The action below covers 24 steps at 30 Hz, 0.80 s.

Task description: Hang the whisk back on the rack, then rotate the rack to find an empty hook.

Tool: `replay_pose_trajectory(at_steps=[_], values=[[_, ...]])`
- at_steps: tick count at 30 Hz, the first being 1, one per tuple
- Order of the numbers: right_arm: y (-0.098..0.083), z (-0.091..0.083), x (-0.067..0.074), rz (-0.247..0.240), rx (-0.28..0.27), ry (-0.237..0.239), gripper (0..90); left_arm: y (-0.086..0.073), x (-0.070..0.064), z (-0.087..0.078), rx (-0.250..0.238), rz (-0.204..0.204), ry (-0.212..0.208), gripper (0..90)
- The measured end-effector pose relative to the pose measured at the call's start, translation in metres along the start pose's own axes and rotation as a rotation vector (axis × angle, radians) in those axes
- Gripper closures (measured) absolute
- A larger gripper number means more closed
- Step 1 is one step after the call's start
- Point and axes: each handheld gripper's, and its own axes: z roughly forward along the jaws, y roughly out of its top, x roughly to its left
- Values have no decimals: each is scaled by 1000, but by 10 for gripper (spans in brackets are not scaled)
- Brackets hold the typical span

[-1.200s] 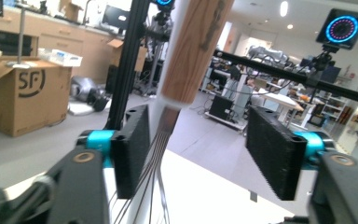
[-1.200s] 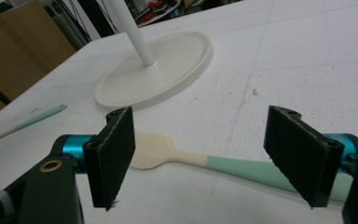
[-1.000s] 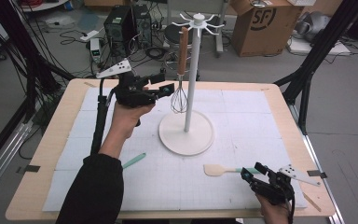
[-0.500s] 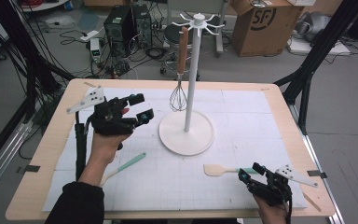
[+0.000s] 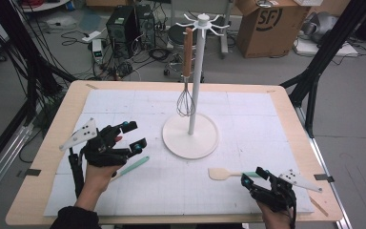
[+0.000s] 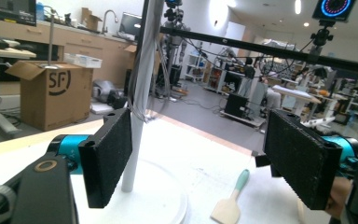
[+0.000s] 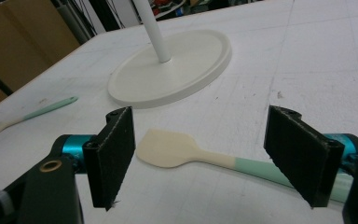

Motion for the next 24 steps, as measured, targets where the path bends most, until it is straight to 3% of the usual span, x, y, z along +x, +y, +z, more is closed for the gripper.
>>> replay_pose_trajectory(at_steps=[5,17,24], values=[[0,0,1,0,1,1,242,-18,-3,-7,24,9,19,241],[6,0,5,-10,-12,6,241,-58,-12,-28,77,-16,32,242],[23,5,15,-11,-30,55,239,-63,-19,-39,68,-6,57,233]])
